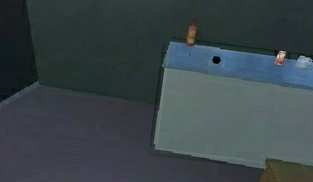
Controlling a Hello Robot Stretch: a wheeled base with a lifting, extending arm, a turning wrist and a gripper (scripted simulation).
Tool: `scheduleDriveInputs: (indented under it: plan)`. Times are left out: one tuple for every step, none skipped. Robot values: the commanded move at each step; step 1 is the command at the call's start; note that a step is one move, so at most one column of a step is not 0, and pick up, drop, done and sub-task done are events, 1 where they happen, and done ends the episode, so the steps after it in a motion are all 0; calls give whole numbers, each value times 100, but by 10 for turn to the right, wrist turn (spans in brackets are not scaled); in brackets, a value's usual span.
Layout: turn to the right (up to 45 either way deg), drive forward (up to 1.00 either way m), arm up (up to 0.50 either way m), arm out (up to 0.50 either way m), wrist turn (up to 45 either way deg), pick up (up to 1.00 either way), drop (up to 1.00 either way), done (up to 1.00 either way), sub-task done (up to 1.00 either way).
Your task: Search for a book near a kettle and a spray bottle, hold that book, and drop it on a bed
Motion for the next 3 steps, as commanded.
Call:
scheduleDriveInputs:
  plan:
    - [0, 0, 0, 0, -450, 0, 0, 0, 0]
    - [0, 0, 0, 0, -450, 0, 0, 0, 0]
    - [0, 0, 0, 0, -450, 0, 0, 0, 0]
